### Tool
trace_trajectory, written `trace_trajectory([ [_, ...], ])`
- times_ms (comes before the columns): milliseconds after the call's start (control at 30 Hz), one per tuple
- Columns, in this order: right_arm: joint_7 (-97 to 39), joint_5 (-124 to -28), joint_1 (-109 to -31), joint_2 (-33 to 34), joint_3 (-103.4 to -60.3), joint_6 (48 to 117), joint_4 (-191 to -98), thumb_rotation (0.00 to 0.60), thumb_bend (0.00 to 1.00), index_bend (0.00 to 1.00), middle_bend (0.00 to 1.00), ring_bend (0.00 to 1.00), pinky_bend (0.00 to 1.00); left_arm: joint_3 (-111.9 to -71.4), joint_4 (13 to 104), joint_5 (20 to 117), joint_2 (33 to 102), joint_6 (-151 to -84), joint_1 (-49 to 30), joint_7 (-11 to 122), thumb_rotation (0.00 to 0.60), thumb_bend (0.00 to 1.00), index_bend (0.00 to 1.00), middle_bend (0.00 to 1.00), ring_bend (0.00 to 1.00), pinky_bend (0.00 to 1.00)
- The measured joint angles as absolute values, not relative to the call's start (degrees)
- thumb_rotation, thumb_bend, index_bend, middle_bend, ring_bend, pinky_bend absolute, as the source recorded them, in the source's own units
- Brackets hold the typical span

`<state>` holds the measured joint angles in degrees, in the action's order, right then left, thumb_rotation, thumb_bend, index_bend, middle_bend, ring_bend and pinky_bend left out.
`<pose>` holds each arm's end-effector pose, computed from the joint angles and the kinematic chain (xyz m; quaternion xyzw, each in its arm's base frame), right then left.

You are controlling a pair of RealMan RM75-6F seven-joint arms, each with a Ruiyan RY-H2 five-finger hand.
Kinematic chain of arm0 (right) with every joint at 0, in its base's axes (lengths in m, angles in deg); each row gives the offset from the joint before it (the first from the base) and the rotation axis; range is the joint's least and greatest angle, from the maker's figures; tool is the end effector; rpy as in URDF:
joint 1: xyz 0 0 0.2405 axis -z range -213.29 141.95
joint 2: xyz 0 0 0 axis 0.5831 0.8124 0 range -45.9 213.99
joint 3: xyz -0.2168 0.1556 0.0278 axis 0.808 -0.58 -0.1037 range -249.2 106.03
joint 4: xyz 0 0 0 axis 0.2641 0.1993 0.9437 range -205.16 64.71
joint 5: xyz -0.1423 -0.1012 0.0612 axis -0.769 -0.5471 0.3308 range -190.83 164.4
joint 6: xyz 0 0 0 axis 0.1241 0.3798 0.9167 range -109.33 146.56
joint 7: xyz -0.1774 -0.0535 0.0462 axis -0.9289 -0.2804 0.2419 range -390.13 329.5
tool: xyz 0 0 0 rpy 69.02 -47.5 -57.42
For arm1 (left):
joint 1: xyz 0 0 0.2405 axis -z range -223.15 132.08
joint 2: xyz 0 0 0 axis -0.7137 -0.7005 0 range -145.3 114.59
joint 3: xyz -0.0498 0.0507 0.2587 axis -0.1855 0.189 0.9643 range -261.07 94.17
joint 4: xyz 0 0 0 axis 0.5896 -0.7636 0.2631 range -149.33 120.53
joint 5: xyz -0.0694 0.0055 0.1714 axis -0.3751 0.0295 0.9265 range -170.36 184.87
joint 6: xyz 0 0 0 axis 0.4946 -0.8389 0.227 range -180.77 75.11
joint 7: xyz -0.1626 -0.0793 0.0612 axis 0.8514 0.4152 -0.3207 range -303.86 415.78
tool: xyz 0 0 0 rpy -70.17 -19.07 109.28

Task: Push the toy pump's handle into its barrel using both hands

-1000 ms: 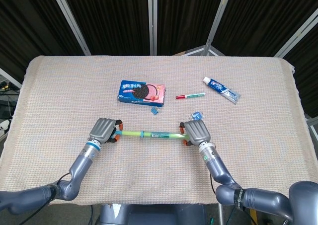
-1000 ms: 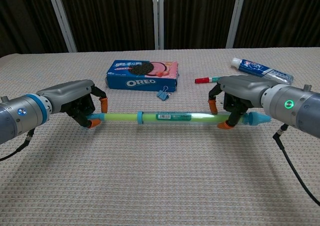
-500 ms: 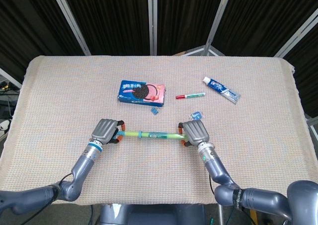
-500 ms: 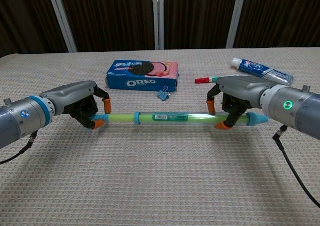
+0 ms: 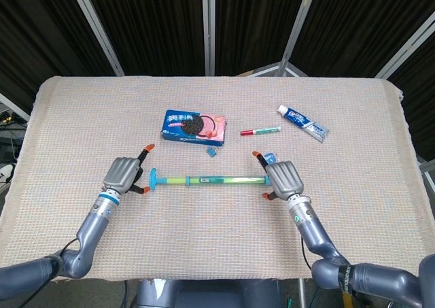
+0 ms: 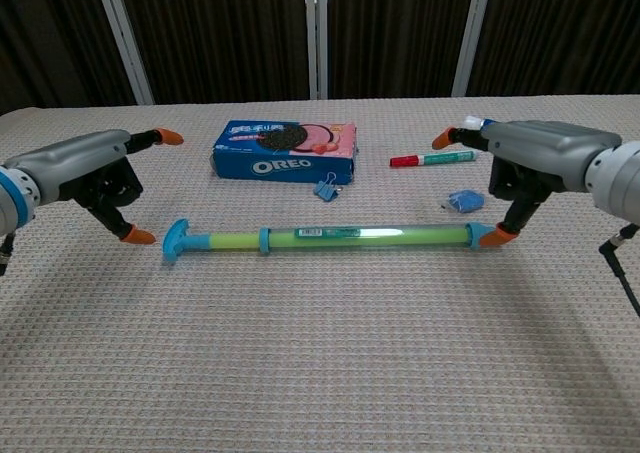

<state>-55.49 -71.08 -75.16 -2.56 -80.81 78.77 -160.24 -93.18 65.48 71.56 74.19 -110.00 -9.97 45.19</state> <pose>-0.1695 -0.3772 0.0080 0.7159 -0.4003 0.3503 0.4522 -0.2072 0.3798 0.0001 -0.6798 -0.4512 -0.3732 0.4416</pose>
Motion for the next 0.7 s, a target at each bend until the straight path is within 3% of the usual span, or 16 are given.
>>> trace_trajectory([
  [67,-53.83,-73.79,-73.83,-0.17,-80.27,80.35,-161.57,0.600,0.00,0.06,0.92,0.96,1.00,-93.05,66.39,72.49,72.09,-111.48,-11.03,46.13,0.600,0.11,0.00,0.76,0.76,0.93],
  [133,-51.50,-77.23,-71.99,2.59,-79.68,82.79,-162.37,0.600,0.00,0.07,0.83,0.88,0.99,-92.77,67.26,73.96,68.95,-114.22,-12.90,47.29,0.600,0.09,0.00,0.63,0.64,0.77],
  [200,-48.40,-81.23,-70.23,5.05,-78.82,85.44,-162.66,0.600,0.00,0.07,0.71,0.78,0.91,-91.99,68.58,76.44,65.30,-117.91,-15.37,49.39,0.600,0.03,0.00,0.40,0.43,0.50],
  [300,-41.95,-88.40,-66.62,9.44,-77.05,90.64,-162.52,0.600,0.00,0.07,0.43,0.48,0.59,-90.22,71.05,80.03,60.01,-123.16,-19.71,52.79,0.600,0.00,0.00,0.08,0.11,0.17],
  [367,-38.05,-92.41,-63.33,12.95,-75.36,94.60,-162.17,0.600,0.00,0.06,0.19,0.18,0.27,-88.82,73.24,81.19,56.78,-125.95,-22.30,53.30,0.600,0.00,0.00,0.00,0.01,0.04],
  [433,-36.11,-94.69,-60.23,15.95,-73.59,97.16,-161.87,0.600,0.00,0.03,0.05,0.03,0.06,-87.03,76.09,82.35,53.26,-128.34,-25.14,52.95,0.600,0.00,0.00,0.00,0.00,0.00],
  [467,-35.81,-95.29,-59.14,16.92,-72.91,97.83,-161.80,0.600,0.00,0.01,0.01,0.00,0.01,-86.24,77.19,82.91,51.92,-129.17,-26.31,52.81,0.600,0.00,0.00,0.00,0.00,0.00],
  [700,-39.51,-97.57,-54.49,18.69,-70.85,101.74,-160.91,0.600,0.00,0.00,0.00,0.00,0.00,-82.71,79.31,88.23,48.38,-134.67,-31.99,53.91,0.600,0.00,0.00,0.00,0.00,0.00],
])
